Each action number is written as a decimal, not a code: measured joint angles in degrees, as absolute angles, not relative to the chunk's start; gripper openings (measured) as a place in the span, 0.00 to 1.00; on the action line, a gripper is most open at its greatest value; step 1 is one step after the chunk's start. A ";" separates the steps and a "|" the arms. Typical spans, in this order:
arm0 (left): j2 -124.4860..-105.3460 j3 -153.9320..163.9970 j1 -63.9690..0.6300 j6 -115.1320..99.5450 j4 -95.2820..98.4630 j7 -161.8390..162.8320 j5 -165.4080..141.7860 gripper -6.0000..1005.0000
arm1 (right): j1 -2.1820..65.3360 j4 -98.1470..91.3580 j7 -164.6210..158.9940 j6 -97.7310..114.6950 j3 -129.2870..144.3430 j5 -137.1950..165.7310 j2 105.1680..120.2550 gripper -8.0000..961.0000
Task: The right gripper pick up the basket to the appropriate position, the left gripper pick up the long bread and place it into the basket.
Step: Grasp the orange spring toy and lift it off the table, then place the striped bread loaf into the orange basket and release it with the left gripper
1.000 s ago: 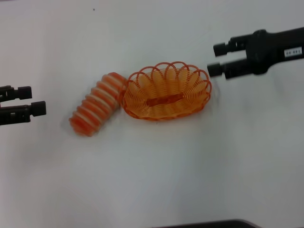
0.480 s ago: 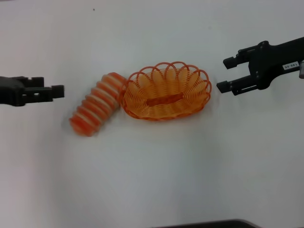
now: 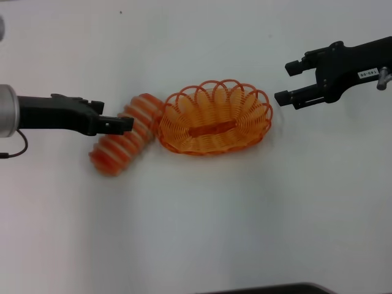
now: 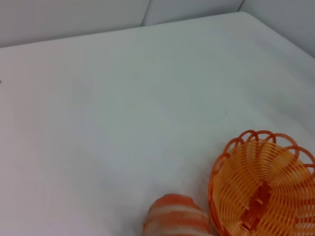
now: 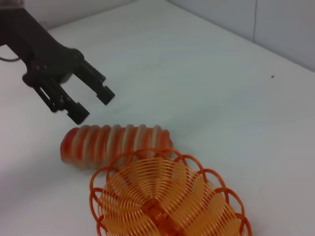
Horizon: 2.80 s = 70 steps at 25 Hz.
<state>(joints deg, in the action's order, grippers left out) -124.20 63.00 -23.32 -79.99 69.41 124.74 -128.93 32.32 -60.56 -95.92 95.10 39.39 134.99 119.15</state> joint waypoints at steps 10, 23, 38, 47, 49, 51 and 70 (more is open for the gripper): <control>-124.06 67.25 -23.99 -73.77 65.54 124.43 -129.22 0.84 | 32.51 -60.87 -96.76 95.20 39.37 133.58 119.35 0.81; -124.01 70.00 -24.28 -69.67 61.92 124.28 -129.46 0.84 | 32.42 -60.85 -96.77 95.63 39.38 131.62 119.35 0.81; -124.10 71.65 -23.41 -69.24 63.98 124.18 -132.11 0.58 | 32.31 -60.64 -96.77 95.62 39.37 131.65 119.35 0.81; -123.92 67.04 -22.43 -73.48 73.58 124.00 -131.57 0.52 | 31.87 -60.92 -97.90 96.52 39.32 132.01 118.33 0.81; -123.89 66.08 -23.37 -74.84 75.69 123.47 -130.94 0.50 | 31.69 -60.86 -98.70 97.00 39.31 132.38 117.71 0.81; -123.82 65.78 -24.71 -76.12 76.67 122.44 -129.70 0.48 | 31.25 -60.78 -98.80 97.05 39.30 132.37 117.32 0.81; -124.02 69.93 -44.18 -77.21 50.77 110.73 -124.96 0.33 | 29.29 -60.66 -98.42 98.60 39.28 132.50 117.26 0.79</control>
